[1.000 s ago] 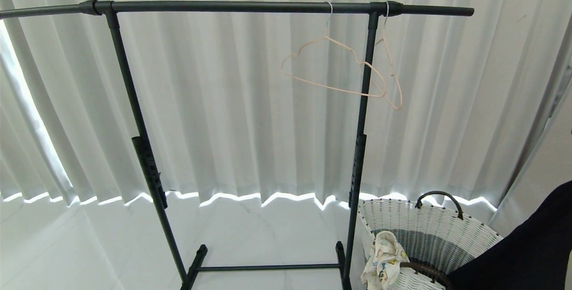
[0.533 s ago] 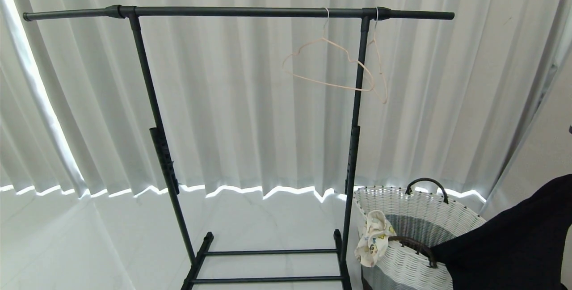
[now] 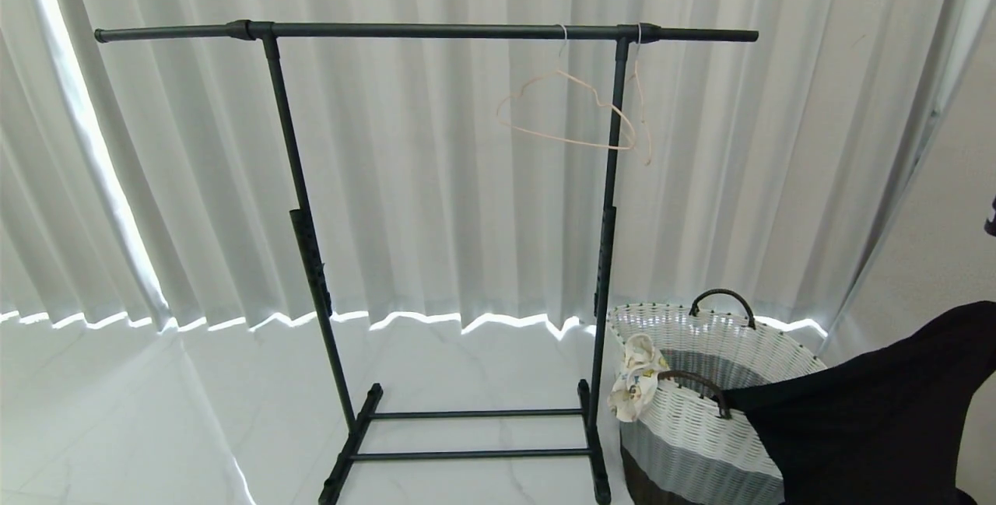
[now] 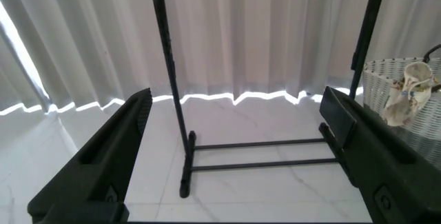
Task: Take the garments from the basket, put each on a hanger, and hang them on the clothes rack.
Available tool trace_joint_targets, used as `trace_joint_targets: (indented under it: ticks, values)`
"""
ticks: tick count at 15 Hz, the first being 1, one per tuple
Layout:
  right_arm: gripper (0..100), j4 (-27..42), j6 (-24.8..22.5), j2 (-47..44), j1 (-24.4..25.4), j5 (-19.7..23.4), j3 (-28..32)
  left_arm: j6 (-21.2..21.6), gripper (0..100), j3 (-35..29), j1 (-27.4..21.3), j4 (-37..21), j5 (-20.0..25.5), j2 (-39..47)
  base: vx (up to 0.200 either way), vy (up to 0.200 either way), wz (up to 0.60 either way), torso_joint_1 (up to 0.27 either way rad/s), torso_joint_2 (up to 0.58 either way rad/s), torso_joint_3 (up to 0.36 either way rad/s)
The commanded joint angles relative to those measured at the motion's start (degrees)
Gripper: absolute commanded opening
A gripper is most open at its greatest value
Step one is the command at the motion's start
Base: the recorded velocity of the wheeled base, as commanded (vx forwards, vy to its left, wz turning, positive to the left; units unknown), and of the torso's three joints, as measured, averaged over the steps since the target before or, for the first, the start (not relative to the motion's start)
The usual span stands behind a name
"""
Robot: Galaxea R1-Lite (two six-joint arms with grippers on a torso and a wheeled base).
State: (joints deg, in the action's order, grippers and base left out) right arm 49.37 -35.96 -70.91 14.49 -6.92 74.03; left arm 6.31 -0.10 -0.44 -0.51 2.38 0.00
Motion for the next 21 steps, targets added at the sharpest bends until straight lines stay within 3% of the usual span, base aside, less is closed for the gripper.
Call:
trace_joint_targets:
  ticks: [1, 12, 14, 18, 19, 21]
  values:
    - [0, -0.2, 0.0, -0.7, 1.2, 0.1, 0.0, 0.0, 100, 0.0, 0.0, 0.0, 0.0, 0.1, 0.000, 0.200, 0.00, -0.002, 0.00, 0.002]
    - [0, -0.9, 0.9, -3.5, 9.1, 0.3, 0.1, 0.2, 100, 0.0, 0.0, 0.0, 0.0, 0.1, 0.000, 0.182, 0.00, 0.004, 0.00, 0.003]
    - [0, -0.9, 4.2, -4.3, 12.8, 0.6, 0.3, -1.4, 100, 0.0, 0.0, 0.0, 0.0, 0.1, 0.000, 0.000, 0.00, 0.000, 0.00, 0.000]
    - [0, -3.4, 17.5, -9.0, 25.0, 1.0, 1.4, -0.9, 100, 0.0, 0.0, -0.1, 0.1, 0.1, 0.000, 0.000, 0.00, 0.000, 0.00, 0.000]
    - [0, -5.2, 19.5, -10.6, 27.2, 1.0, 1.9, 1.8, 100, 0.0, 0.0, -0.1, 0.1, 0.1, 0.000, 0.000, 0.00, 0.000, 0.00, 0.000]
    - [0, -6.0, 20.3, -13.9, 28.8, 1.1, 3.8, 1.9, 100, 0.0, 0.0, -0.1, 0.1, 0.1, 0.000, 0.000, 0.00, 0.000, 0.00, 0.000]
